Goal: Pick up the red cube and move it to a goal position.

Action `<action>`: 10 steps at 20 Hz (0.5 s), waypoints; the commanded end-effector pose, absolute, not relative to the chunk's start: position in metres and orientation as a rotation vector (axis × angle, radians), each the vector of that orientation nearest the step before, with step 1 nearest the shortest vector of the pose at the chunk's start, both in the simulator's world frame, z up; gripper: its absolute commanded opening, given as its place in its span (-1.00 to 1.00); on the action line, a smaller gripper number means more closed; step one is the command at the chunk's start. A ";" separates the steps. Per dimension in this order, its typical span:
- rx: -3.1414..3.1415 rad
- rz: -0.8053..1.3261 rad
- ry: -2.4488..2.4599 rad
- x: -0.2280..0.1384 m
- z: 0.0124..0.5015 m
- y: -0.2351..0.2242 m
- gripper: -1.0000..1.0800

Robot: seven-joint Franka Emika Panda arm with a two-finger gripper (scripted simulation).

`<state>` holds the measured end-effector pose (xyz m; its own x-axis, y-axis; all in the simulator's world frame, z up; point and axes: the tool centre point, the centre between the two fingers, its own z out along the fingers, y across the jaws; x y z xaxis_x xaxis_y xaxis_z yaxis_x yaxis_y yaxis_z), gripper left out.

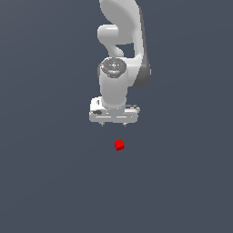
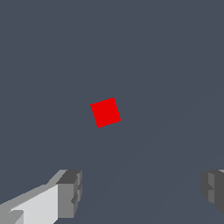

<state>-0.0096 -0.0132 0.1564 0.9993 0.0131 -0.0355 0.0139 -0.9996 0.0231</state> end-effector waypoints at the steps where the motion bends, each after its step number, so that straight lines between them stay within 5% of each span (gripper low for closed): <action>1: 3.118 -0.055 0.021 -0.010 0.156 -0.013 0.92; 10: 3.121 -0.046 0.101 -0.003 0.133 -0.010 0.92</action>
